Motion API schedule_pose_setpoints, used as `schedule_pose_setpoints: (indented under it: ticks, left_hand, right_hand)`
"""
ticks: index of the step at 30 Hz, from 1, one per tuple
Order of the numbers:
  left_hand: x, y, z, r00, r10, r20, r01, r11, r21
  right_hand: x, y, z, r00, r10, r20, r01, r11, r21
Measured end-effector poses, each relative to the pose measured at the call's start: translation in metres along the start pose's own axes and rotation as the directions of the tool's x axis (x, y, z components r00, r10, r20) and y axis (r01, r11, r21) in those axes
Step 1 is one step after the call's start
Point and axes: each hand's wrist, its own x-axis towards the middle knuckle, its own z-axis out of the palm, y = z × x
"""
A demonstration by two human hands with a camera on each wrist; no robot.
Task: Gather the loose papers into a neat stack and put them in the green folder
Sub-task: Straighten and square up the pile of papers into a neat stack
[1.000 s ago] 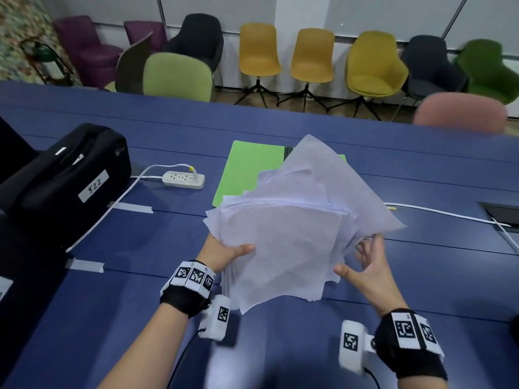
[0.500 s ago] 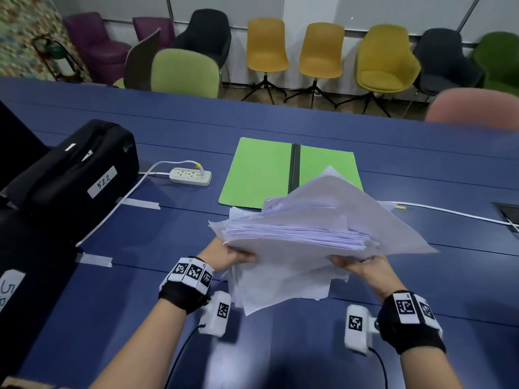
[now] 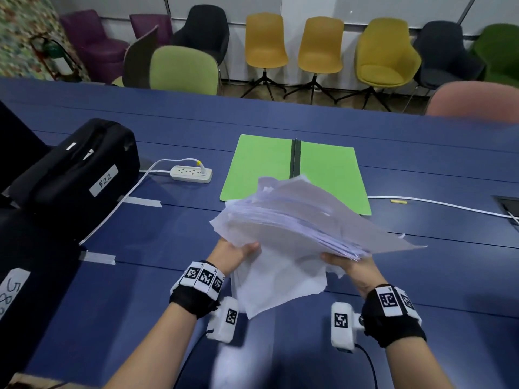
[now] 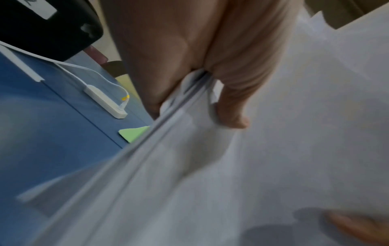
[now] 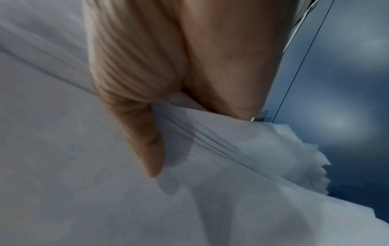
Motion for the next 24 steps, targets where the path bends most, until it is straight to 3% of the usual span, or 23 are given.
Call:
schedule_pose_setpoints:
  ticks: [4,8,12,16,18,21,24]
  left_hand:
    - [-0.005,0.017,0.009,0.993,0.109,-0.054,-0.114,0.988,-0.106]
    - [-0.009,0.034,0.008,0.973,0.23,0.0,-0.228,0.964,-0.138]
    - [-0.009,0.019,-0.016,0.987,0.142,0.076,-0.13,0.981,-0.142]
    - [-0.009,0.021,-0.033,0.983,0.122,0.141,-0.106,0.988,-0.116]
    - [-0.008,0.024,-0.033,0.986,0.084,0.143,-0.071,0.993,-0.095]
    - [-0.006,0.021,-0.024,0.991,0.025,0.132,-0.009,0.992,-0.125]
    - [-0.006,0.017,-0.015,0.987,0.047,0.157,-0.022,0.987,-0.159]
  right_hand:
    - [-0.005,-0.021,0.005,0.994,-0.062,-0.086,0.075,0.985,0.153]
    - [-0.012,-0.035,0.01,0.988,-0.098,-0.118,0.119,0.974,0.192]
    - [-0.021,-0.025,0.004,0.993,-0.109,-0.04,0.114,0.982,0.15]
    - [-0.027,-0.026,-0.004,0.99,-0.133,0.043,0.131,0.99,0.062]
    - [-0.026,-0.028,-0.004,0.985,-0.158,0.069,0.155,0.987,0.047]
    - [-0.023,-0.027,0.001,0.993,-0.091,0.072,0.091,0.996,0.001]
    - [-0.024,-0.027,0.014,0.994,-0.086,0.06,0.089,0.995,-0.046]
